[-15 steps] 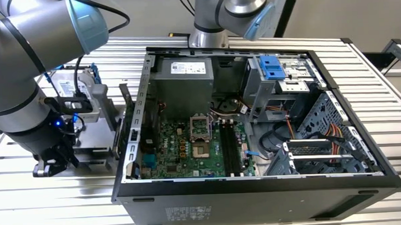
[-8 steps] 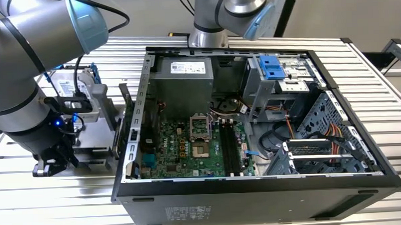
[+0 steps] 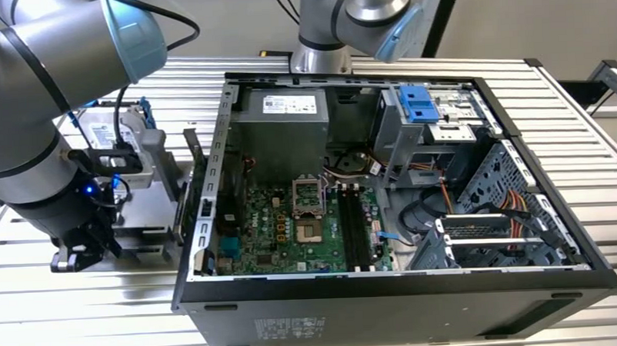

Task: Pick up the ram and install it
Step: 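Pick up the ram and move it above insertion slot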

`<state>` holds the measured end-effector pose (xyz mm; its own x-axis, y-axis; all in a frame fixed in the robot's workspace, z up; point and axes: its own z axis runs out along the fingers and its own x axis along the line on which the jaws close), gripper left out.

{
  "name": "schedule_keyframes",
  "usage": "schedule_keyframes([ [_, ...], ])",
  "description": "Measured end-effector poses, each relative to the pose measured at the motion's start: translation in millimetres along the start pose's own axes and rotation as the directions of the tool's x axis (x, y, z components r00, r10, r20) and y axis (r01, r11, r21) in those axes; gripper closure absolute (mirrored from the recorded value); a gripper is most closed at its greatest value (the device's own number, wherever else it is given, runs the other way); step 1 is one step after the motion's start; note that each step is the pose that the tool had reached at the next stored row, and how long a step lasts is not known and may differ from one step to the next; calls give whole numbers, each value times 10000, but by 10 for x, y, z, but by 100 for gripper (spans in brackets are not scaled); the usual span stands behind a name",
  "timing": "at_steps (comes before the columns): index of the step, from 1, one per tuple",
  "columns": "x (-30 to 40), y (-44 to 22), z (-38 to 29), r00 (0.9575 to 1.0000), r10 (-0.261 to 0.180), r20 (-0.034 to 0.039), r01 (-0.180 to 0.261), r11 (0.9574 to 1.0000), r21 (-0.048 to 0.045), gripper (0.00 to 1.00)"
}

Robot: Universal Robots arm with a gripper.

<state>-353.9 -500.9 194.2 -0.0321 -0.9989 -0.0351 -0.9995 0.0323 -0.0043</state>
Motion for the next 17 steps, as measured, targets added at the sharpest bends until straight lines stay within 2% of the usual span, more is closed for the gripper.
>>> schedule_keyframes([
  [14,-3,1,-109,10000,0,-6,0,10000,-7,100],
  [17,-5,0,-166,10000,0,-6,0,10000,-7,100],
])
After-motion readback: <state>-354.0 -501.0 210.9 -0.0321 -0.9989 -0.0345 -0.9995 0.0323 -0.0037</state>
